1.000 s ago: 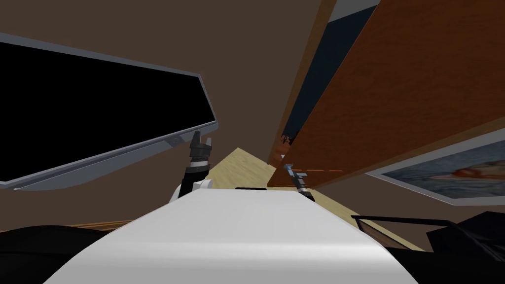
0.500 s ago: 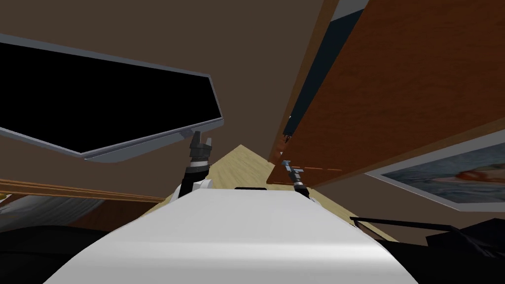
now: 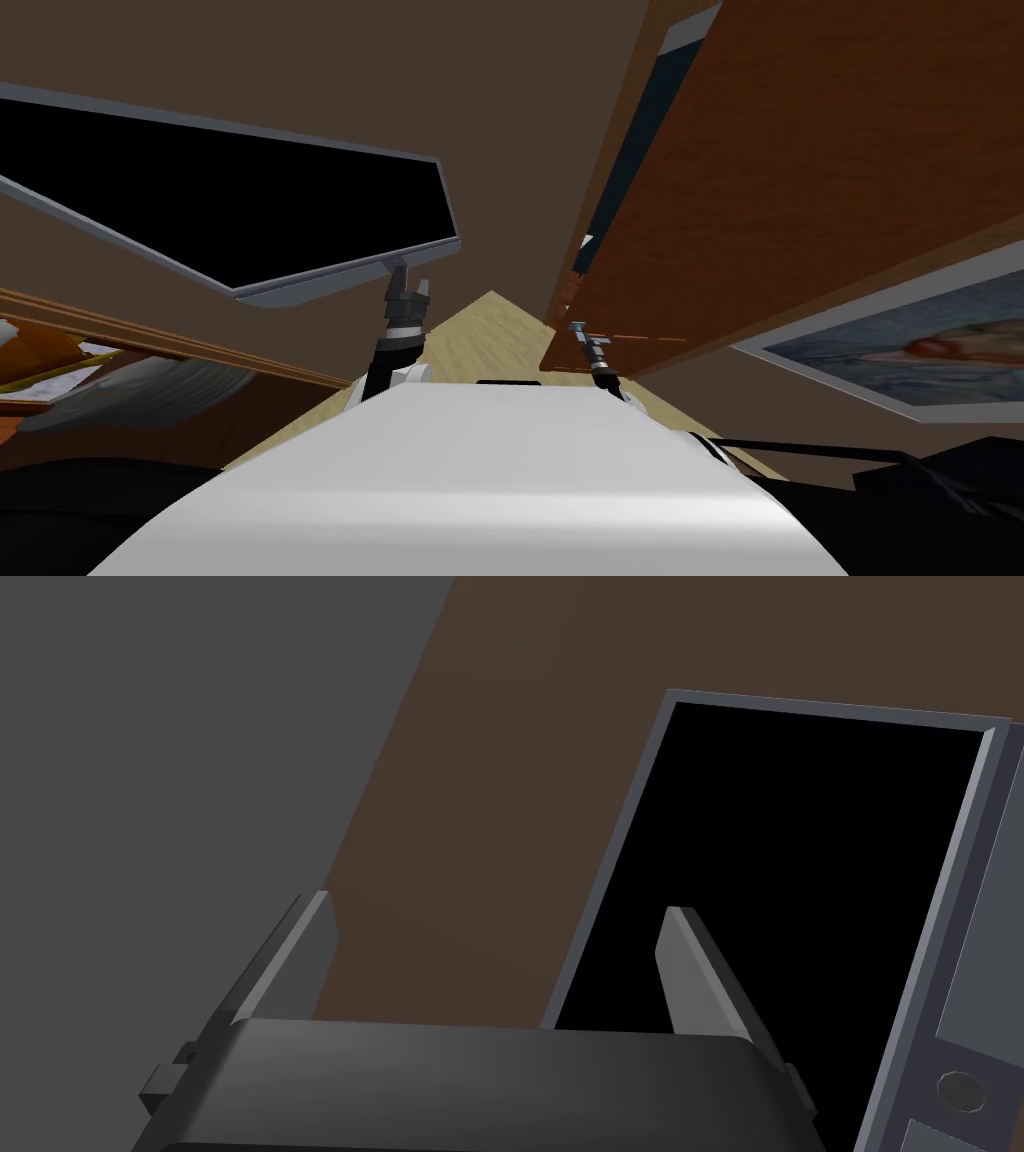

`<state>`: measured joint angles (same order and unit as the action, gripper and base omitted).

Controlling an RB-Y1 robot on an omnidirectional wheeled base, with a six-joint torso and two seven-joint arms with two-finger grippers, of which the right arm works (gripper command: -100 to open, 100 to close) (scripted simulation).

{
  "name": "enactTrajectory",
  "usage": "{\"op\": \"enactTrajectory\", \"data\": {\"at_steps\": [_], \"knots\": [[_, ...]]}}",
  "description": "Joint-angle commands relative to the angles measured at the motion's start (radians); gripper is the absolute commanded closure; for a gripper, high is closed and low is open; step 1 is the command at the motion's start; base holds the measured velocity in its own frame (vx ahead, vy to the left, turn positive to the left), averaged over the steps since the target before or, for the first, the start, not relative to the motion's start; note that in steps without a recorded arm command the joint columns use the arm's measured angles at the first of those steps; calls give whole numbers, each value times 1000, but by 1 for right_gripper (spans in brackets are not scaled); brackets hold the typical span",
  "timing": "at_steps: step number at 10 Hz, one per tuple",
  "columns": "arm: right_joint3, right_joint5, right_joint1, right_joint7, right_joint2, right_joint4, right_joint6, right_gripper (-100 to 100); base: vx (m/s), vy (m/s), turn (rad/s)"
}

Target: Pull the door open

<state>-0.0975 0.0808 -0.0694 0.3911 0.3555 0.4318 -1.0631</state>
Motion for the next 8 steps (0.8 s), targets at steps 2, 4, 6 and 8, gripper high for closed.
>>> {"op": "enactTrajectory", "data": {"at_steps": [2, 4, 6, 8], "knots": [[25, -22, -51, -19, -8, -36, 14, 100, -195, -73, 125], [25, -22, -51, -19, -8, -36, 14, 100, -108, -38, 20], [35, -34, -76, -28, -9, -54, 22, 100, -58, -17, 27], [32, -36, -79, -29, -6, -57, 23, 100, -108, -58, 60]]}}
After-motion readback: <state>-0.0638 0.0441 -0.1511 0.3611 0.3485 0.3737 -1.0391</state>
